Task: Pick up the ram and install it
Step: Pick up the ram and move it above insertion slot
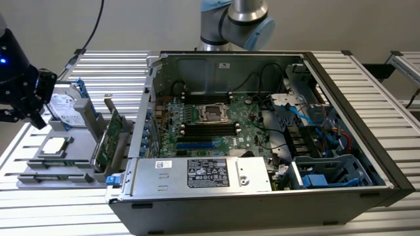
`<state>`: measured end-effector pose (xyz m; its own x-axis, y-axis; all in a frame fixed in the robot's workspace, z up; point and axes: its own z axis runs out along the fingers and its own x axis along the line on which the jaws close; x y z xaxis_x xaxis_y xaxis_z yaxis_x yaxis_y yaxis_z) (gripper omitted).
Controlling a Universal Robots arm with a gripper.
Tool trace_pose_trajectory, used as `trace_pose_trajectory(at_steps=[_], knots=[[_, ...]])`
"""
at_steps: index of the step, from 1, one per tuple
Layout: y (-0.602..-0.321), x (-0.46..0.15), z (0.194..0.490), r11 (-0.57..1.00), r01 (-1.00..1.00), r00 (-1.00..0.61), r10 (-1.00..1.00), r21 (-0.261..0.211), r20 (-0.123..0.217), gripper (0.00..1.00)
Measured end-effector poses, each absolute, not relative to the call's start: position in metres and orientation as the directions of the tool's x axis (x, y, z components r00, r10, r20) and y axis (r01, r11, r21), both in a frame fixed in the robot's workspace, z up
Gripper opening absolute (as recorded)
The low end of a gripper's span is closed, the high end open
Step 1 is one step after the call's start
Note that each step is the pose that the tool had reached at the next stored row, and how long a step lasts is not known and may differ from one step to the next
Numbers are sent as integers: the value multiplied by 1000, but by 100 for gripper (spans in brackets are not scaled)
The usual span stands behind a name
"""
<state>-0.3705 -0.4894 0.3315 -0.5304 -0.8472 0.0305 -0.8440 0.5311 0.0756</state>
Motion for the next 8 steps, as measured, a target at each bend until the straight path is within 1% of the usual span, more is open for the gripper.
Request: trace_pose_trajectory(at_steps=[8], knots=[[-489, -371, 326, 403, -912, -402, -915, 76, 30, 11]])
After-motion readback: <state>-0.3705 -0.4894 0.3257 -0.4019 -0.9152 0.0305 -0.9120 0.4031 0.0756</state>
